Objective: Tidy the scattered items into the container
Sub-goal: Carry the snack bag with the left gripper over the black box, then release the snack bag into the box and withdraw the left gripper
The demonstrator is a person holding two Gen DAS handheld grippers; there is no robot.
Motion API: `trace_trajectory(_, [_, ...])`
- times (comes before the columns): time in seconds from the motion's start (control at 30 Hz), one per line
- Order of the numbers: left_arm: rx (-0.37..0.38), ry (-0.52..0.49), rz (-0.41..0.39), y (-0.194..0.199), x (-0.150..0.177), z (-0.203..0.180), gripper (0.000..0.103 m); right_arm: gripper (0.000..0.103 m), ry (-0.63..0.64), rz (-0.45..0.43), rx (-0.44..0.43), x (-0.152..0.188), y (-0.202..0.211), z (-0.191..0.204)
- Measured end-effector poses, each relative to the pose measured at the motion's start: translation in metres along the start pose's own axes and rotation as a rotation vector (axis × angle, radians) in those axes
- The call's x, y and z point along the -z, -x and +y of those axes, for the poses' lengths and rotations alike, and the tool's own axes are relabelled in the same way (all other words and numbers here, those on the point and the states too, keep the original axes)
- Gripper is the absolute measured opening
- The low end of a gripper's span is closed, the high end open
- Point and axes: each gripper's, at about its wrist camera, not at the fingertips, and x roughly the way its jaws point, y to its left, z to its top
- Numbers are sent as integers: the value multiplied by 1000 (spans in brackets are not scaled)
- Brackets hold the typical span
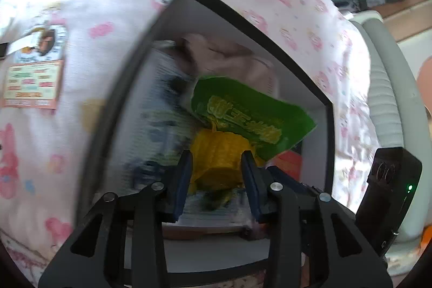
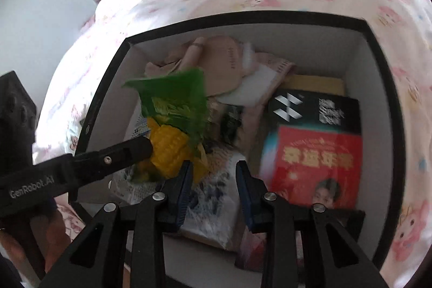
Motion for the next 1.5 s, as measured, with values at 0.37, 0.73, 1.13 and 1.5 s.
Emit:
trace_trajectory(0.37, [46, -58, -3, 26, -3, 3, 27, 28, 103, -34, -20, 2, -3, 40])
trace_trajectory(0.73, [51, -112, 88, -7, 22, -14, 26, 28, -19, -143, -4, 10, 27, 1])
trace_trajectory(1.13, [83, -122, 25, 9, 23, -12, 26, 28, -1, -168, 17, 14, 31, 17])
trace_trajectory(1.5, [91, -194, -24, 67, 56, 9, 26, 28, 54, -267, 28, 57, 60, 63])
